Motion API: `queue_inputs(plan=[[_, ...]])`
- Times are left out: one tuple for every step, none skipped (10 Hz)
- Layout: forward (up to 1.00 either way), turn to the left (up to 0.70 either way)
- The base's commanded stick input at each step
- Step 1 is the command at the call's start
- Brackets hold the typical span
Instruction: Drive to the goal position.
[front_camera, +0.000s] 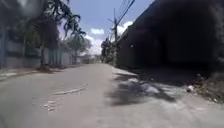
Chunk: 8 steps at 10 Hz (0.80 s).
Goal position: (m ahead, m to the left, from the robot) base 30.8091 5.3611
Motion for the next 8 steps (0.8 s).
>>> queue_inputs(plan=[[0.85, 0.00], [0.85, 0.00], [0.85, 0.00], [0.85, 0.00], [0.85, 0.00], [0.85, 0.00], [0.85, 0.00], [0.85, 0.00]])
